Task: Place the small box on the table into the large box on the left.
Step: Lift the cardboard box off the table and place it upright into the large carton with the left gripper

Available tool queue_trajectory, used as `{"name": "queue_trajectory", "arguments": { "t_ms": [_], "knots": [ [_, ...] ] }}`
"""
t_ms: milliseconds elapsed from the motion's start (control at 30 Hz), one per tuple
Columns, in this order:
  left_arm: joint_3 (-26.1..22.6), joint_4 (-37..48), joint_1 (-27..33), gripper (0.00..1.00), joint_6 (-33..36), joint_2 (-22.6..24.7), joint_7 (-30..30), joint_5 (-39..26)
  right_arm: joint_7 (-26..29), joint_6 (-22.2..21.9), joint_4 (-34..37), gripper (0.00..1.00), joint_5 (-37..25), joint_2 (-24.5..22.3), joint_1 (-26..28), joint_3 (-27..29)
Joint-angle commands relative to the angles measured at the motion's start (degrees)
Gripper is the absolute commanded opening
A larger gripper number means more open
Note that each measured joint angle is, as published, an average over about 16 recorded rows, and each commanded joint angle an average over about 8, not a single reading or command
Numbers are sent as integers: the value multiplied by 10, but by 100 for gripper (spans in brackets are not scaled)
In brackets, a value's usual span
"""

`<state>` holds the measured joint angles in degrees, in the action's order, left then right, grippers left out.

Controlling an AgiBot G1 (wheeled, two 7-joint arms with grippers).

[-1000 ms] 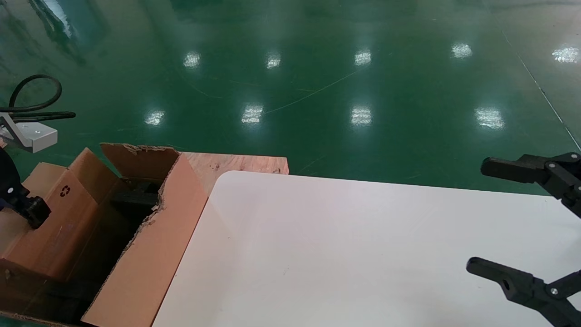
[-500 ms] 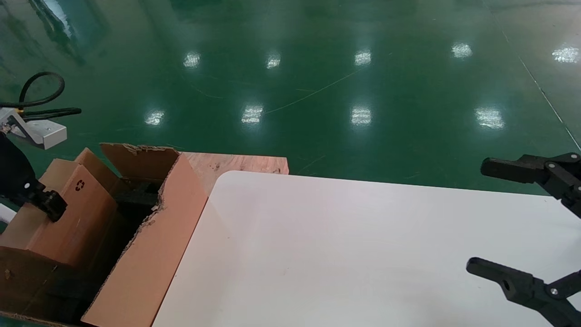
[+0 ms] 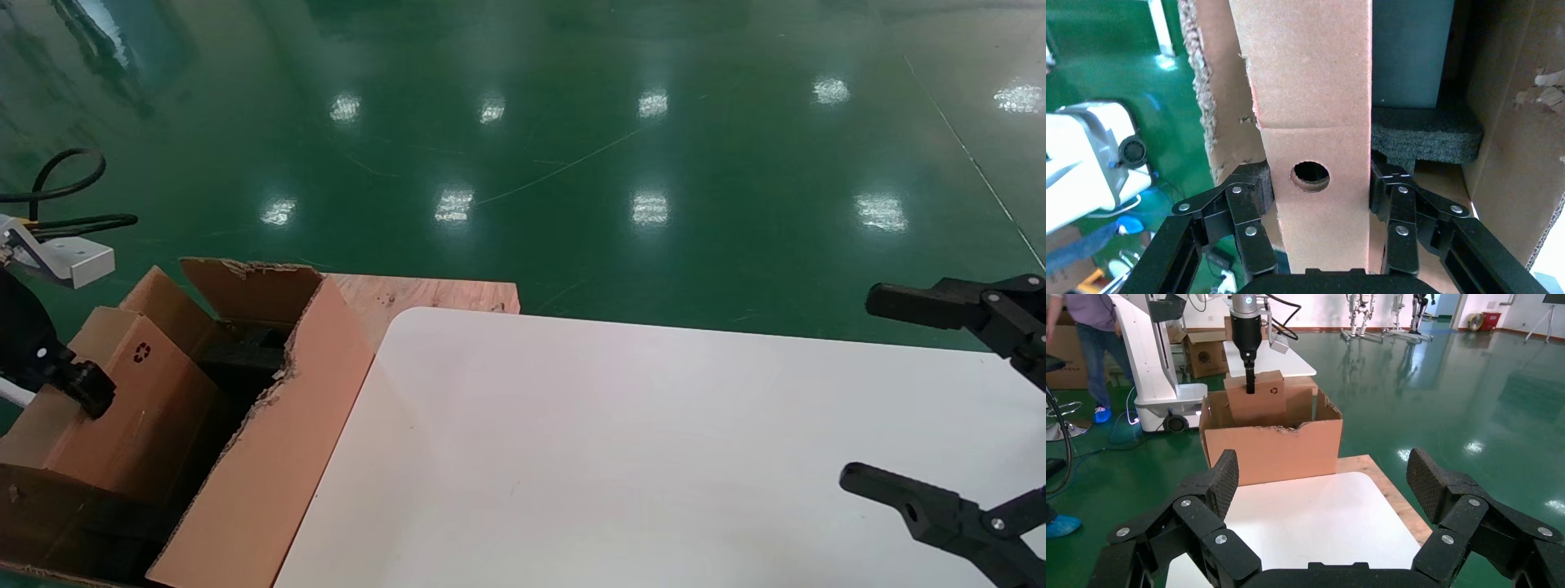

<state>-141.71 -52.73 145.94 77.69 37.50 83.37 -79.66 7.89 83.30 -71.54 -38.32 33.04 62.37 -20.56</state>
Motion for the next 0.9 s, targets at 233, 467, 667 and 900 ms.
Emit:
{"name": "queue_trajectory", "arguments": {
  "t_ms": [233,467,667,900],
  "knots": [
    [2,25,-2,0,-2,-12,-40,5,0,0,0,100,0,0,0,0],
    [6,55,-5,0,1,-12,-58,14,0,0,0,100,0,0,0,0],
    [10,68,-7,0,1,-17,-72,22,0,0,0,100,0,0,0,0],
    [29,49,9,0,-42,-48,-119,34,0,0,0,100,0,0,0,0]
  ]
}}
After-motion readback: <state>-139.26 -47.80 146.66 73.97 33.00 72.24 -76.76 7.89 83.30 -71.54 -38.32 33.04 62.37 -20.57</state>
